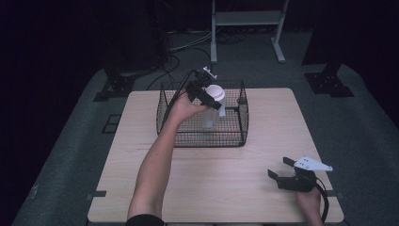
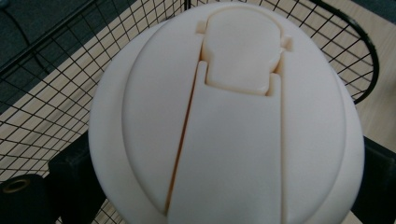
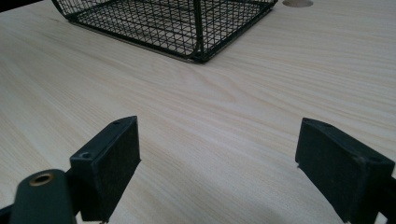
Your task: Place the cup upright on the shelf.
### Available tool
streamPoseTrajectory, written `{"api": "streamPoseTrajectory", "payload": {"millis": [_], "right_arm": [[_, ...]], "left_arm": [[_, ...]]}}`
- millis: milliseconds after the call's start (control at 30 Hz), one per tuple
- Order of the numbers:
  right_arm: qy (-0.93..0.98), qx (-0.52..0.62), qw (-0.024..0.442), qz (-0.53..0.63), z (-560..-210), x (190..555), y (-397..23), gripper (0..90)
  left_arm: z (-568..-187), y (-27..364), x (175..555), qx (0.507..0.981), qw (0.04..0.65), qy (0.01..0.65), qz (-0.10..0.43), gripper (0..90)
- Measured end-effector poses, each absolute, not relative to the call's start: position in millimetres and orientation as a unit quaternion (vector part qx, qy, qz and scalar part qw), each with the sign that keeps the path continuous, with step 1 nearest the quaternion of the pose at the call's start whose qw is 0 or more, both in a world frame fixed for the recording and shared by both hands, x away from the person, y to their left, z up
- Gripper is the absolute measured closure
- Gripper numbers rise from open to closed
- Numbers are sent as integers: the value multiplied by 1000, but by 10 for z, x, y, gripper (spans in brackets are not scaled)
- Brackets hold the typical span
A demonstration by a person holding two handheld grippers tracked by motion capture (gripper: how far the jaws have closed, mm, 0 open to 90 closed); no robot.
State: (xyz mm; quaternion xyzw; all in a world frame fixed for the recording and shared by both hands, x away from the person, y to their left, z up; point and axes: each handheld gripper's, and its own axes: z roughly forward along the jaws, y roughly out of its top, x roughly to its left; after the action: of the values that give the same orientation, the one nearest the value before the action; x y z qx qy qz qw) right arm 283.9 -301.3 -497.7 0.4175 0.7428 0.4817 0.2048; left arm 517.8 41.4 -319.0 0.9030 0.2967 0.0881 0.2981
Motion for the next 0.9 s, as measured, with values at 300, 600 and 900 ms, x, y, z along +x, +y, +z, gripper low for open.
{"api": "streamPoseTrajectory", "payload": {"millis": [300, 600, 900], "right_arm": [[738, 420, 202, 488, -4976, 2836, -3032, 129], [738, 419, 203, 489, -4975, 2833, -3031, 129], [738, 418, 205, 488, -4977, 2835, -3024, 129]], "left_arm": [[-3292, 377, 5198, 903, 296, 295, 97, 55], [-3389, 355, 5258, 897, 302, 308, 98, 55], [-3511, 404, 5242, 897, 311, 301, 94, 54]]}}
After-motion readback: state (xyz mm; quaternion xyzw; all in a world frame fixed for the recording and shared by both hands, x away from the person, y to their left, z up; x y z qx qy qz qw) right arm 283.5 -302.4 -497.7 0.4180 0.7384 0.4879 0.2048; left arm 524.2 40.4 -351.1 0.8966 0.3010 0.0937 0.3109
